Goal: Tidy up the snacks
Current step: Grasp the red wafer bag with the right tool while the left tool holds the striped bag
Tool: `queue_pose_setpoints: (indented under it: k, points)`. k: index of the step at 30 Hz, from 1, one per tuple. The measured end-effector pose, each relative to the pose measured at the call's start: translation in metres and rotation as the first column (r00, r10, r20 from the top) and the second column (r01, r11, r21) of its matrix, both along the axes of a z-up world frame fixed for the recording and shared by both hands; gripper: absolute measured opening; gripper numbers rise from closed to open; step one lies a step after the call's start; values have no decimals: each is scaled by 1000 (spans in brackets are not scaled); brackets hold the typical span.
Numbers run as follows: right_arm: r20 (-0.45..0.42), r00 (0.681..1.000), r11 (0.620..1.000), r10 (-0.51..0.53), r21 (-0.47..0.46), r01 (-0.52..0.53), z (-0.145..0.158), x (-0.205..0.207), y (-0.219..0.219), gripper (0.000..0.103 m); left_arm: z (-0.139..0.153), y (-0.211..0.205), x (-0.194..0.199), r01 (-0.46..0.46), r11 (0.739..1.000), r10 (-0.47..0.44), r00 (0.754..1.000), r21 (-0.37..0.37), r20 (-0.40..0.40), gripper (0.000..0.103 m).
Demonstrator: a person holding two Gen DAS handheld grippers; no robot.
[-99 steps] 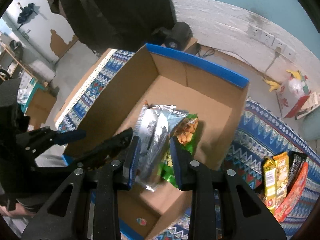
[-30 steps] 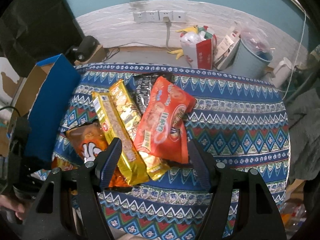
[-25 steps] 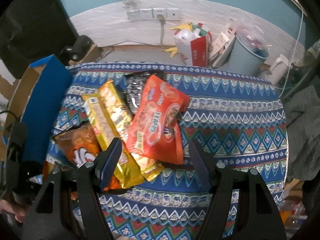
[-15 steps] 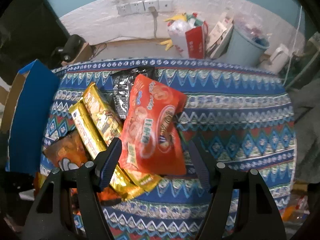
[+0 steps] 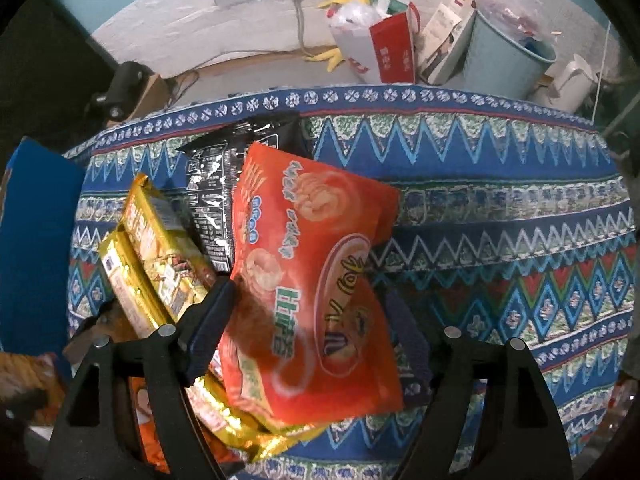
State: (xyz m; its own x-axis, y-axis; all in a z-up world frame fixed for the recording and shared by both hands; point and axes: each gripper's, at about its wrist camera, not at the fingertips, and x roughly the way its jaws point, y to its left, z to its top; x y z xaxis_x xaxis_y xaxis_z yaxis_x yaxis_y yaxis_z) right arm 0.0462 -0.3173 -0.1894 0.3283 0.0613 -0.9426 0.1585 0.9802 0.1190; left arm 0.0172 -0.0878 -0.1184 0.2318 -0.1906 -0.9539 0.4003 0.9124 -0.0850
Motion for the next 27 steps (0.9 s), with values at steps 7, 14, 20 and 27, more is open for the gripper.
queue_pose_setpoints:
  k: [7, 14, 20, 27]
  points:
    - [-28, 999, 999, 22, -29, -23, -17, 7, 6, 78, 8, 4, 17, -19, 999, 15, 994, 36, 111, 30]
    - [-28, 999, 993, 34, -112, -37, -16, 2, 2, 40, 6, 3, 24, -24, 998, 14, 989, 63, 150, 30]
    - [18, 999, 988, 35, -149, -32, -1, -10, -4, 20, 8, 2, 26, -31, 996, 17, 985, 80, 174, 30]
    - [81, 995, 984, 53, -173, -38, 26, -17, 6, 20, 13, 0, 26, -30, 995, 9, 978, 96, 206, 30]
